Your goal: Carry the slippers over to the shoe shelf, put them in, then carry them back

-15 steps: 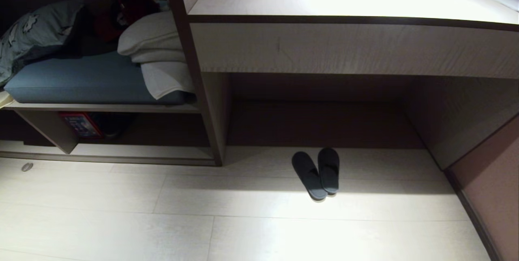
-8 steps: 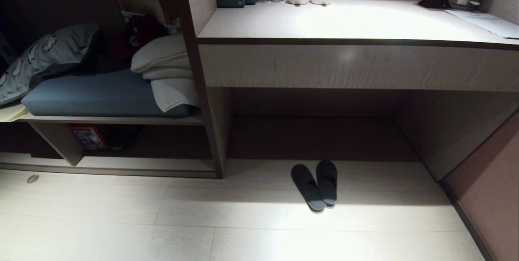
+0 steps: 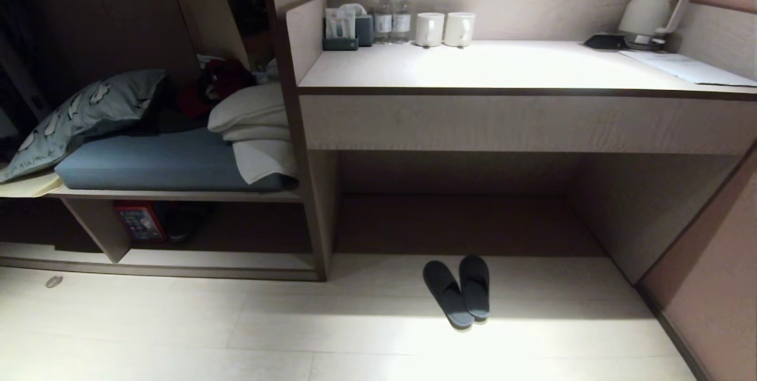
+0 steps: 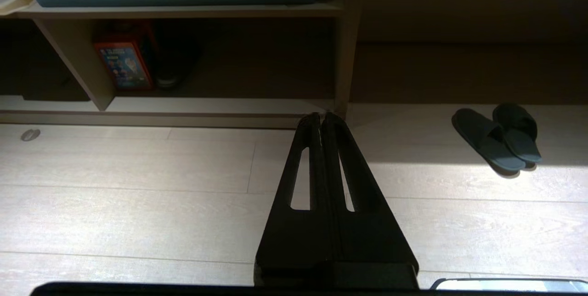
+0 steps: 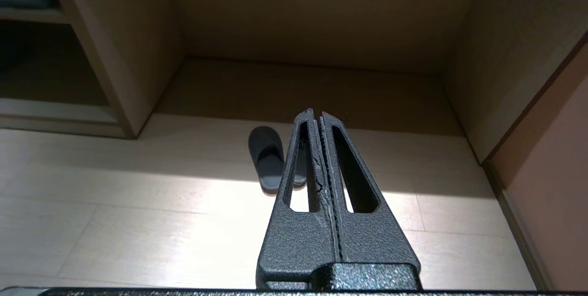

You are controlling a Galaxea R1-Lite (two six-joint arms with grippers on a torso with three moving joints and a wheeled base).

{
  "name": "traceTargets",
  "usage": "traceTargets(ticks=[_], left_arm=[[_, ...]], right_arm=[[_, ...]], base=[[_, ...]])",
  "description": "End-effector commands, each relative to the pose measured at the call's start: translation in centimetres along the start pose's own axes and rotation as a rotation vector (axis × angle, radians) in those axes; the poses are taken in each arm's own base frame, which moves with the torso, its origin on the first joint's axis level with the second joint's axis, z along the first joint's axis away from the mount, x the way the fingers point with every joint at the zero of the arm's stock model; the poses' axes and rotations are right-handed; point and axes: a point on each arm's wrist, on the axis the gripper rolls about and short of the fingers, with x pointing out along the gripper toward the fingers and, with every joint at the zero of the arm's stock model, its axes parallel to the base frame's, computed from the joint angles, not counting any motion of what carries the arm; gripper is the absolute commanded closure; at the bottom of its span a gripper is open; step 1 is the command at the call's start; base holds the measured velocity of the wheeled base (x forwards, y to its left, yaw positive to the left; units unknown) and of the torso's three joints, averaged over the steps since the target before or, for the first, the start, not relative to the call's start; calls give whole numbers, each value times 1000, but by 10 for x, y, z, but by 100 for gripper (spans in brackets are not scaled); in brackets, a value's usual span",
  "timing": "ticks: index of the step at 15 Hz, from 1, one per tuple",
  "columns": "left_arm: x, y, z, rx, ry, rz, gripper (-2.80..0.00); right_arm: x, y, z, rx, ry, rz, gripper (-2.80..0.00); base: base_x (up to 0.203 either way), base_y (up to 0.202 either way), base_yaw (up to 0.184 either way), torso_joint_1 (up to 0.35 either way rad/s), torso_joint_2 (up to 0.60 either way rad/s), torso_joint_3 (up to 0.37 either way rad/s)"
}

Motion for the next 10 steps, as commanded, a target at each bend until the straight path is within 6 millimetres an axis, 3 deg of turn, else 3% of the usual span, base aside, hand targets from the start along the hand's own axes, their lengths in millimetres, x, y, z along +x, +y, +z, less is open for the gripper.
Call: traceTargets(ticks=[1,10], left_arm=[[0,0,0,0,1,0,0],[0,0,0,0,1,0,0]], right_arm=[[0,0,0,-1,0,0,0],[0,0,0,-1,1,0,0]], base=[[0,0,0,2,2,203],[0,0,0,2,4,177]])
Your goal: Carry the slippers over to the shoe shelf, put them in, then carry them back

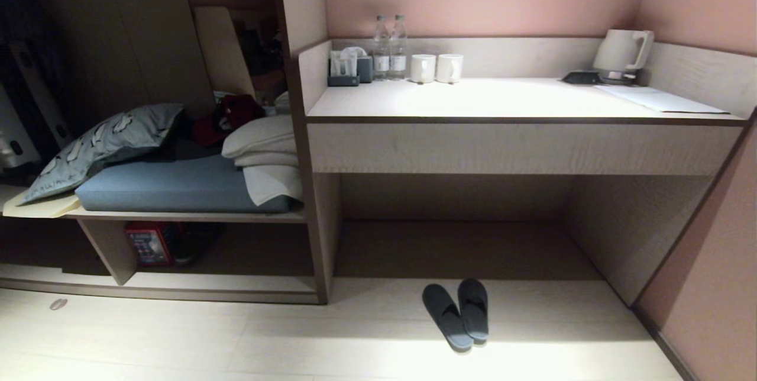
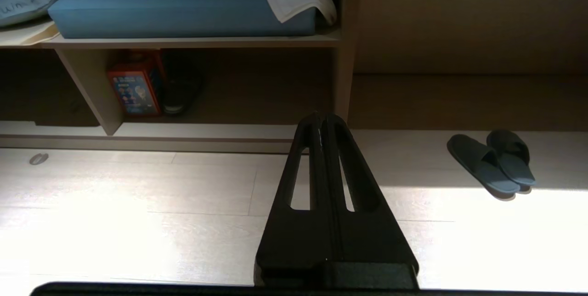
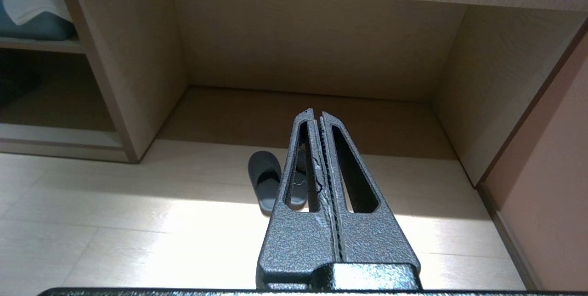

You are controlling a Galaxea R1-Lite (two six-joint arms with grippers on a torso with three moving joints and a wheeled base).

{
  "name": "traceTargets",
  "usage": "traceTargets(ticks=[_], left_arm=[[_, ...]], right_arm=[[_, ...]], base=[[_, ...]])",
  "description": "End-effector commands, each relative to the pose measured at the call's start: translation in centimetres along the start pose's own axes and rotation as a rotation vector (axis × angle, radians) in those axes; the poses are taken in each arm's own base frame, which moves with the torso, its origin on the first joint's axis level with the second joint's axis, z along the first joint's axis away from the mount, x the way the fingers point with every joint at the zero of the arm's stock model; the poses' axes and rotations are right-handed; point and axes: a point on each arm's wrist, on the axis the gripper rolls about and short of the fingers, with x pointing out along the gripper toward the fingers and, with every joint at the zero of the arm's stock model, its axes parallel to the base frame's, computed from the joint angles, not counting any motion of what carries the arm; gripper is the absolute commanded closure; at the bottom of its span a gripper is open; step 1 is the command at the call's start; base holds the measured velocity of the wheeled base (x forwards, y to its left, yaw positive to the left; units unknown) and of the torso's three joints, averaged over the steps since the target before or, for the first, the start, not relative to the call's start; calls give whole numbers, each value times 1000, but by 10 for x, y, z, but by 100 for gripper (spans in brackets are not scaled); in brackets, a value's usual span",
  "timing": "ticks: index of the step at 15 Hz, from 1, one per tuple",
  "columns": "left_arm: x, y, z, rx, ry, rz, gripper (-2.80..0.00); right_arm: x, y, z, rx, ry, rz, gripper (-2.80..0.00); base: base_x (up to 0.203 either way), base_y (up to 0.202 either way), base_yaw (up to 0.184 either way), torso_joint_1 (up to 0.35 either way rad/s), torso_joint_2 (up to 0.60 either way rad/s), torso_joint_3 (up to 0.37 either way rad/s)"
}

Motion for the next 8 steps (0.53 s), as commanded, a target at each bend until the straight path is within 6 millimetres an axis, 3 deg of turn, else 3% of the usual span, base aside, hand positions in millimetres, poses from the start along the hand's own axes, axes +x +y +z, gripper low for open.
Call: traceTargets(ticks=[1,8], left_arm=[[0,0,0,-1,0,0,0],[0,0,0,-1,0,0,0]], right_arm=[[0,0,0,-1,1,0,0],[0,0,0,-1,0,0,0]], base=[[0,0,0,0,0,0],[0,0,0,0,0,0]])
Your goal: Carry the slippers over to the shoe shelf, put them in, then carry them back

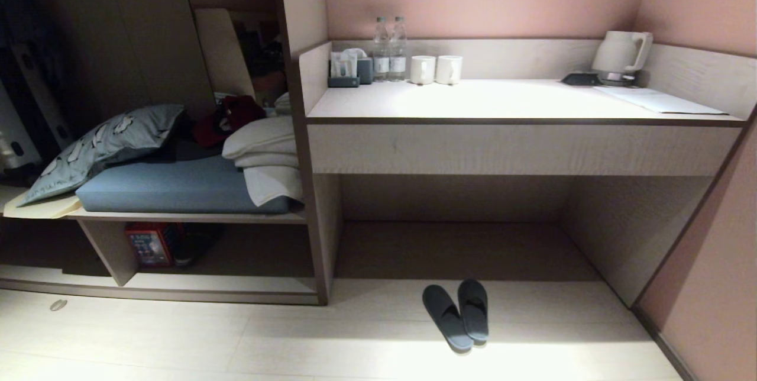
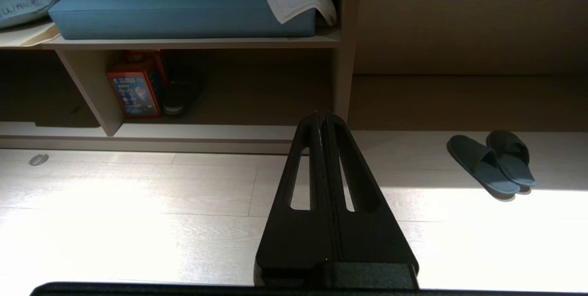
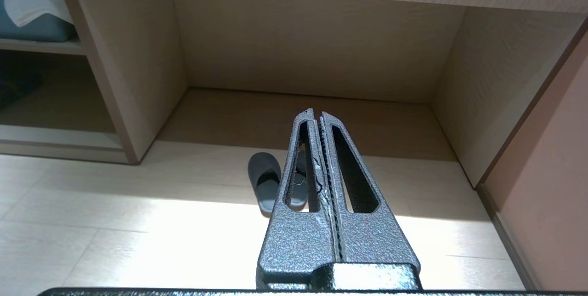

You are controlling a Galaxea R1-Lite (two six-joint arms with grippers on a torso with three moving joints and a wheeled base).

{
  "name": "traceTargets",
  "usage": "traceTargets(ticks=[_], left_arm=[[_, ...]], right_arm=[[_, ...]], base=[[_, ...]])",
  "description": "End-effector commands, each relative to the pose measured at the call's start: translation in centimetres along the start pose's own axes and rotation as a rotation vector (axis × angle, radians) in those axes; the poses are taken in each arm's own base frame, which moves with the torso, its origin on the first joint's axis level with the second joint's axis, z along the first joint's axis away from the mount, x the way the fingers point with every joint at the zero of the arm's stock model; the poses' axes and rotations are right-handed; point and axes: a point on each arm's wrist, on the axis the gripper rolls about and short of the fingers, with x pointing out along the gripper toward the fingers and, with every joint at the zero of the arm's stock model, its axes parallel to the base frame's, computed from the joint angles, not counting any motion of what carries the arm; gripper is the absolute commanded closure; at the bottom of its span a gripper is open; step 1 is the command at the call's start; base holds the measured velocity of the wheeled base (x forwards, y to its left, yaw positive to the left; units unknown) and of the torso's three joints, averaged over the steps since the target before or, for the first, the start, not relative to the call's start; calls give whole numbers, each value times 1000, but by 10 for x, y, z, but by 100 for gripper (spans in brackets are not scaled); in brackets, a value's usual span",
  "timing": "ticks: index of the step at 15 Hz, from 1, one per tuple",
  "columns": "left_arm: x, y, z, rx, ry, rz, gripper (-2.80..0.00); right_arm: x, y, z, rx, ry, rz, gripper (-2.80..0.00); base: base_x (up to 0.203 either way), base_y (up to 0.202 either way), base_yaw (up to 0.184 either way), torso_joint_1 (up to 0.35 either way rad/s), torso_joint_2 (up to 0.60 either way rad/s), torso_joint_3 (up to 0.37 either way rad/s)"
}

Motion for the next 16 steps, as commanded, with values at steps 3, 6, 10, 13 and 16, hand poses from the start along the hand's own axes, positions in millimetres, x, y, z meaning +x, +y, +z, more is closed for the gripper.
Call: traceTargets(ticks=[3,6,10,13,16], left_arm=[[0,0,0,-1,0,0,0],[0,0,0,-1,0,0,0],[0,0,0,-1,0,0,0],[0,0,0,-1,0,0,0],[0,0,0,-1,0,0,0]], right_arm=[[0,0,0,0,-1,0,0],[0,0,0,10,-1,-1,0],[0,0,0,12,-1,-3,0],[0,0,0,15,-2,-6,0],[0,0,0,29,-2,-7,0]], base=[[0,0,0,0,0,0],[0,0,0,0,0,0],[0,0,0,0,0,0],[0,0,0,0,0,0],[0,0,0,0,0,0]])
